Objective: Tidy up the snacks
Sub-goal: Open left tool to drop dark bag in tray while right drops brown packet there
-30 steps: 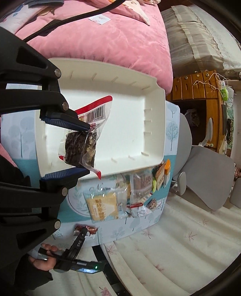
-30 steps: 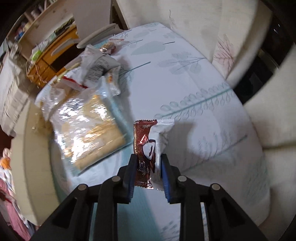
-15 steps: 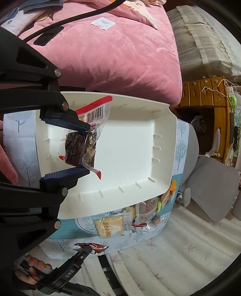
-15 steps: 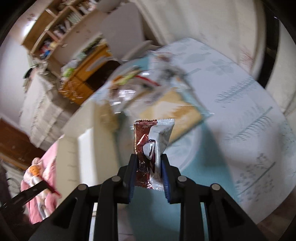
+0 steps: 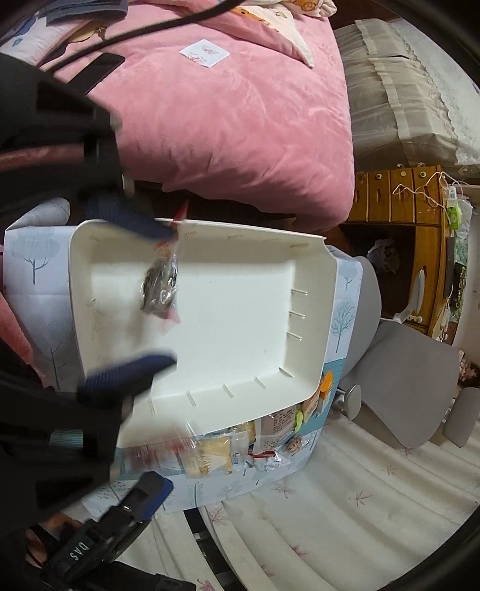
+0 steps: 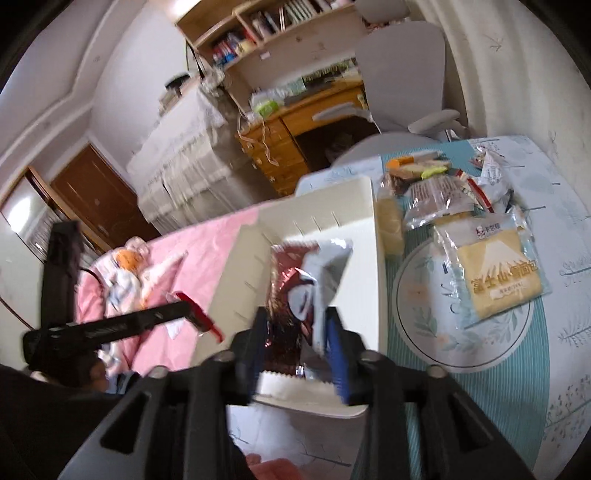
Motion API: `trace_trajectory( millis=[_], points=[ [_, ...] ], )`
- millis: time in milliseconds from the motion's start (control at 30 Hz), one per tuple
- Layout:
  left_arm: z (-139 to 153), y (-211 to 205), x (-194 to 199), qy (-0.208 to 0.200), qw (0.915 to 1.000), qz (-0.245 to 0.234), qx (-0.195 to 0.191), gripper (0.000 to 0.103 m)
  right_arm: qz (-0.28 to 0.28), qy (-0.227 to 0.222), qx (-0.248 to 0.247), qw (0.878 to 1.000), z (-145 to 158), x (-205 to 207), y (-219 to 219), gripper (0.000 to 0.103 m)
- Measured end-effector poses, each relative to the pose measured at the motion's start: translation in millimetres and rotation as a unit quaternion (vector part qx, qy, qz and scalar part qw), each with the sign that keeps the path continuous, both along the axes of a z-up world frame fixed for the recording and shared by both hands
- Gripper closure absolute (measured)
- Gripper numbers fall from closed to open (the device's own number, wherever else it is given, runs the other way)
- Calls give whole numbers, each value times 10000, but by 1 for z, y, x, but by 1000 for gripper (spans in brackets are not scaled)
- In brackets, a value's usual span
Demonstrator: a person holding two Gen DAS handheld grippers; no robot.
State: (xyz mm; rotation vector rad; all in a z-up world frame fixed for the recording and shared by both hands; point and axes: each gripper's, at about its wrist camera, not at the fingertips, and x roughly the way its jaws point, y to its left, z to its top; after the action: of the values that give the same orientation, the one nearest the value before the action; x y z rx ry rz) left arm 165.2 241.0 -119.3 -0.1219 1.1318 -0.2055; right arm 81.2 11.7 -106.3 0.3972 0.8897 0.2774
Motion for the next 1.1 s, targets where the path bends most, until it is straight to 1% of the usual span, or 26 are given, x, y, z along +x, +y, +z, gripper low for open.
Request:
trace_trajectory(
  millis=[33,167,400,533,600,700,800,867,933,1033,1100],
  points=[
    [1,0,0,-30,10000,-3,-12,32,-33,98,-60,9999,-2,2,1,42],
    [2,-3,2,-54,9999,-87,-33,25,-286,206,26,9994,-7,-3,-5,42],
    [-4,-25,2,93,9992,-390,-15,25,-694,392,62,9968,-15,-19,-24,42],
    [-4,-39,-1,90,9984,-563,-20,25,-920,559,78,9942,-17,-27,-35,42],
    [-3,-47,-2,81,9978,-664,22,25,-1038,716,68,9920,-21,-32,-41,42],
    [1,-64,-4,-47,9960,-879,143,25,-1196,928,168,9883,-26,-38,-54,42],
    [9,-82,-3,-209,9934,-1073,346,24,-1438,1180,388,9818,-32,-42,-71,42],
    [17,-94,-1,-411,9914,-1138,500,24,-1623,1427,563,9747,-37,-44,-84,40],
    [25,-107,5,-565,9896,-1211,531,22,-1769,1567,724,9690,-42,-45,-96,38],
    [33,-123,21,-550,9885,-1325,486,21,-2029,1802,783,9593,-48,-44,-111,36],
    [36,-135,34,-463,9876,-1435,449,21,-2215,2019,859,9501,-54,-39,-123,36]
  ],
)
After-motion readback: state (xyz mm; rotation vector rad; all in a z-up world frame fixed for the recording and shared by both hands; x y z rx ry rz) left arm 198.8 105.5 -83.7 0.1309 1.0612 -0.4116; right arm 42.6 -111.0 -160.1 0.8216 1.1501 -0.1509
